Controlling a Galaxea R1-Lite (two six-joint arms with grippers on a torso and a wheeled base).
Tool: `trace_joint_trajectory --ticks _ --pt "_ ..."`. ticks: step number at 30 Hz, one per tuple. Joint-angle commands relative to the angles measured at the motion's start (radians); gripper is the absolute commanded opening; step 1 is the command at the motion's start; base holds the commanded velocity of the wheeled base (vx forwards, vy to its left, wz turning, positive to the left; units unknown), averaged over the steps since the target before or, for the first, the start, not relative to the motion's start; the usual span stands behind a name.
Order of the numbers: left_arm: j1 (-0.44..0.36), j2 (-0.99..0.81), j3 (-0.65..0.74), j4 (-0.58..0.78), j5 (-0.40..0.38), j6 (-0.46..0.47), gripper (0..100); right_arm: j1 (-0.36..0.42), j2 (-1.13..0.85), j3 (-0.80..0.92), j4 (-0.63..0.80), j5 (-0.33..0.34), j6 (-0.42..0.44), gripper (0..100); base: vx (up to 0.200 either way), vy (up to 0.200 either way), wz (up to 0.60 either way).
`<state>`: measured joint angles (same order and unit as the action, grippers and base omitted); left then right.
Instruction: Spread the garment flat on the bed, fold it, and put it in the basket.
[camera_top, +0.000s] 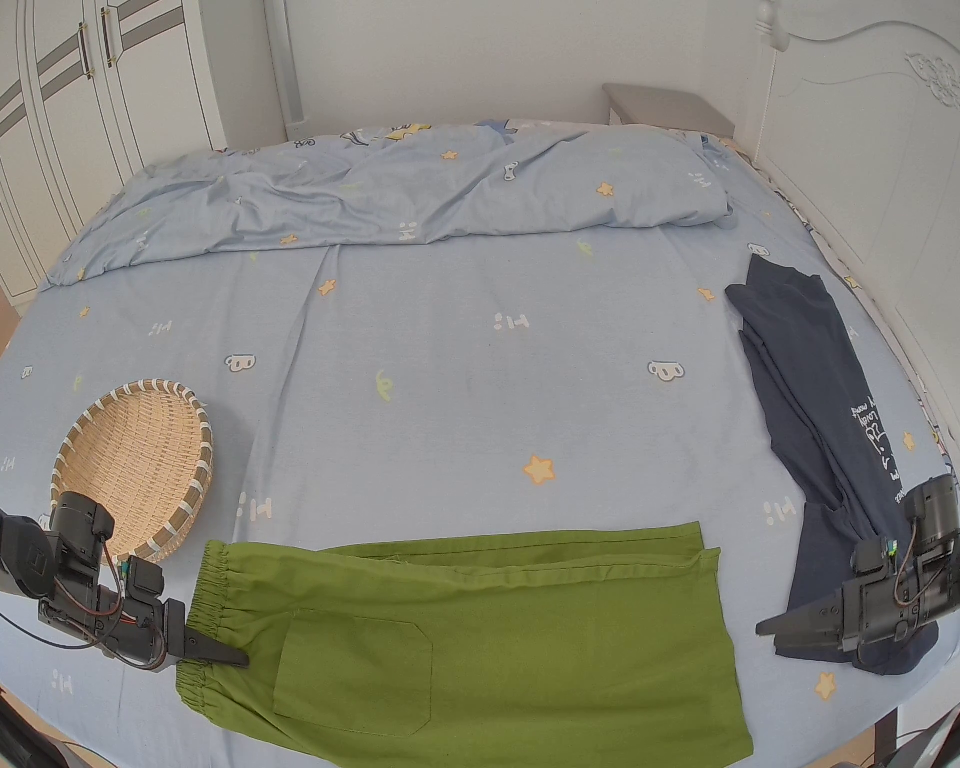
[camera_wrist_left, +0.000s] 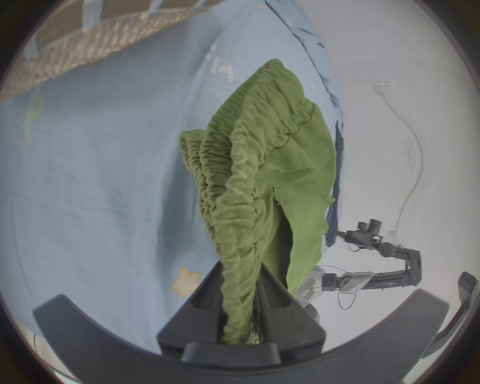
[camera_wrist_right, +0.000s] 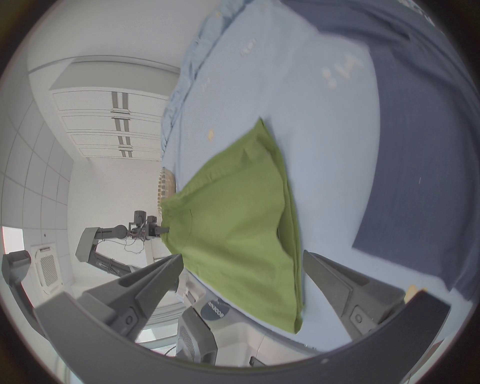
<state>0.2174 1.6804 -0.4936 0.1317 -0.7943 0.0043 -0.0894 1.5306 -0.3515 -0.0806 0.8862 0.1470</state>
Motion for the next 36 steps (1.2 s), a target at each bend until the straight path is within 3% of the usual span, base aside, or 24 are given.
trace_joint_trajectory --ticks 1,10,16,24,28,32,35,36 --pt "-0.012 -0.114 -0.062 0.066 0.093 0.002 0 -0.007 -0.126 -0.093 0.005 -0.029 0.026 100 0.0 0.0 0.0" --pt "-0.033 -0.217 -0.141 0.147 0.171 0.002 0 0.04 -0.149 -0.254 0.07 -0.069 0.101 100 0.0 0.0 0.0" --pt "-0.018 -0.248 -0.249 0.312 0.328 0.022 0 0.03 -0.147 -0.251 0.075 -0.07 0.103 100 0.0 0.0 0.0" --pt "-0.004 -0.311 -0.286 0.37 0.374 0.045 0 0.037 -0.147 -0.248 0.076 -0.07 0.103 100 0.0 0.0 0.0" --pt "-0.067 -0.38 -0.289 0.393 0.398 0.039 0 0.037 -0.147 -0.248 0.076 -0.07 0.105 100 0.0 0.0 0.0" --pt "-0.216 -0.426 -0.31 0.451 0.469 0.005 0 0.039 -0.145 -0.247 0.076 -0.07 0.103 100 0.0 0.0 0.0" --pt "-0.225 -0.426 -0.313 0.45 0.475 0.0 0 0.039 -0.145 -0.247 0.076 -0.072 0.105 100 0.0 0.0 0.0" --pt "-0.356 -0.421 -0.368 0.448 0.538 -0.092 0 0.039 -0.144 -0.245 0.079 -0.072 0.105 100 0.0 0.0 0.0"
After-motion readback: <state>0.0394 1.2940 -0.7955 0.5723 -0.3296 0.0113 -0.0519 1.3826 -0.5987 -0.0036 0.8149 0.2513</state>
